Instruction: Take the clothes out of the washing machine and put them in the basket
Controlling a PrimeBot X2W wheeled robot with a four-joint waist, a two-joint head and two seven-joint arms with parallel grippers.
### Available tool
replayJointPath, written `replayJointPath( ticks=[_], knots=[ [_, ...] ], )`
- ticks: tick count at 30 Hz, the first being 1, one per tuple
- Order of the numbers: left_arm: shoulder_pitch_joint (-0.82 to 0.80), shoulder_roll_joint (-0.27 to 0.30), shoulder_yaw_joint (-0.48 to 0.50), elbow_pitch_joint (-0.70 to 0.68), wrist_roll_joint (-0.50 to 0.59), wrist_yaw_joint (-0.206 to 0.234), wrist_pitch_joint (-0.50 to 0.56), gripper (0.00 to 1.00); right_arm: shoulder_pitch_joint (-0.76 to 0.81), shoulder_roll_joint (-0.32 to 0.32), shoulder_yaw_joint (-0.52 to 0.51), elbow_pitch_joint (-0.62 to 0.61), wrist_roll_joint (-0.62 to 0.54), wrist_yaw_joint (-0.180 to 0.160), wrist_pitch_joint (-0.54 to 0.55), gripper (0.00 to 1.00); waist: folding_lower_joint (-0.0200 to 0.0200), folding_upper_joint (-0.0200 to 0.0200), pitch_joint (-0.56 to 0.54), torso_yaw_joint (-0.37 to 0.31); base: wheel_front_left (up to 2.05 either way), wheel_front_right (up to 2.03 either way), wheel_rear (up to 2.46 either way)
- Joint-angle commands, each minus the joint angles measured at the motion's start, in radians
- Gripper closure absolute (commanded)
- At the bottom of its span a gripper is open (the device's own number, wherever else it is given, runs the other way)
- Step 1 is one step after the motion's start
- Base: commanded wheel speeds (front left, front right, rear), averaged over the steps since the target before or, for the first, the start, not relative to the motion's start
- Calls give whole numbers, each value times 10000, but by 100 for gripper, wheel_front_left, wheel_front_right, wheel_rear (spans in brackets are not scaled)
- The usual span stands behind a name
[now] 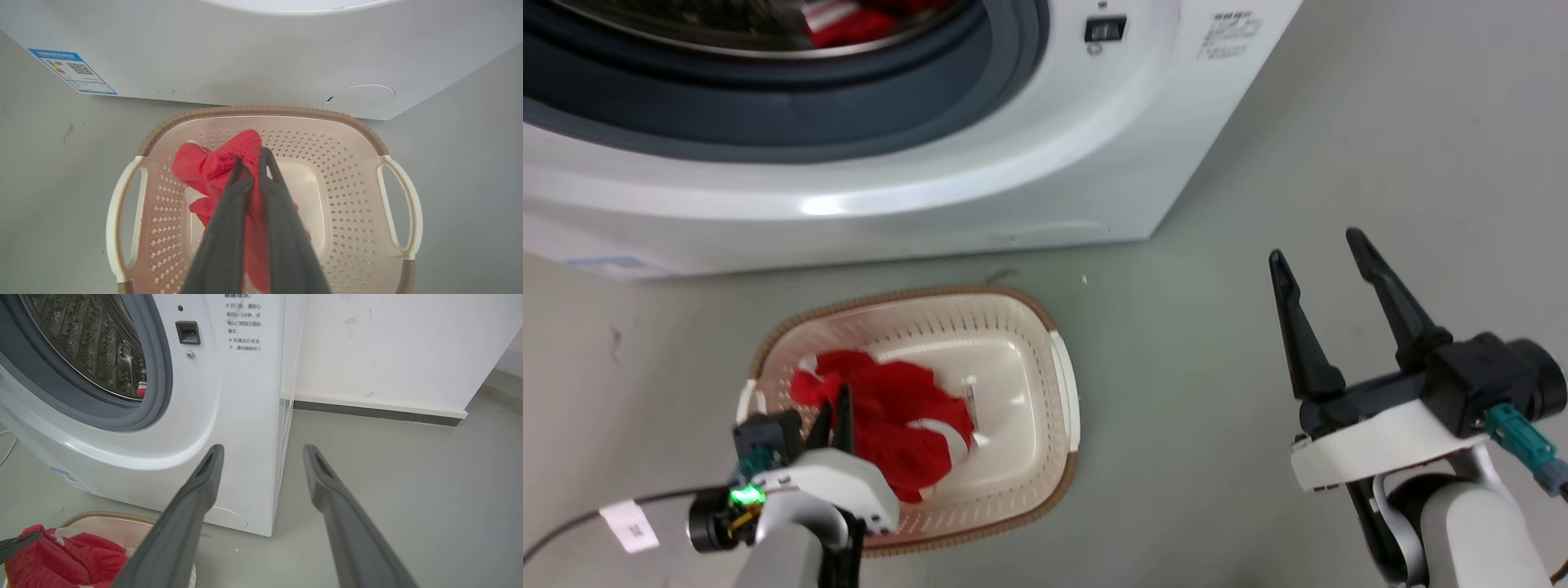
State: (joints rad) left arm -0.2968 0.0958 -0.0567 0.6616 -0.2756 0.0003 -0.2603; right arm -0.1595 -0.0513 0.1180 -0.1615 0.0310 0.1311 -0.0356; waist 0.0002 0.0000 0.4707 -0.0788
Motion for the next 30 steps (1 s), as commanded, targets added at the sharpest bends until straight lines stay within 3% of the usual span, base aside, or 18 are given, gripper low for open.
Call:
replayJointPath(
  ticks=[1,12,24,25,26,30],
  knots=[
    [-335,99,162,170,4,7,-61,100,-272,20,39,-44,27,-7,-55,0,-2,0,1028,-275,0,0,0],
    [-2269,402,901,2702,136,73,-49,100,-1238,20,316,140,39,-7,-355,0,-2,0,2841,-807,0,0,0],
    [-2805,516,1163,4548,78,79,-51,100,-1556,20,457,559,205,-7,-643,0,-2,0,3104,-1083,0,0,0],
    [-2801,481,1141,4678,83,18,-51,60,-1557,19,451,606,199,-7,-672,0,-2,0,3018,-1064,0,0,0],
    [-2803,451,1128,4792,89,15,-51,0,-1548,19,438,653,188,-7,-698,0,-2,0,2900,-1028,0,0,0],
    [-2610,335,1146,4945,56,-117,-51,0,-1412,17,422,909,119,-8,-792,0,-2,0,2157,-819,0,0,0]
  ],
)
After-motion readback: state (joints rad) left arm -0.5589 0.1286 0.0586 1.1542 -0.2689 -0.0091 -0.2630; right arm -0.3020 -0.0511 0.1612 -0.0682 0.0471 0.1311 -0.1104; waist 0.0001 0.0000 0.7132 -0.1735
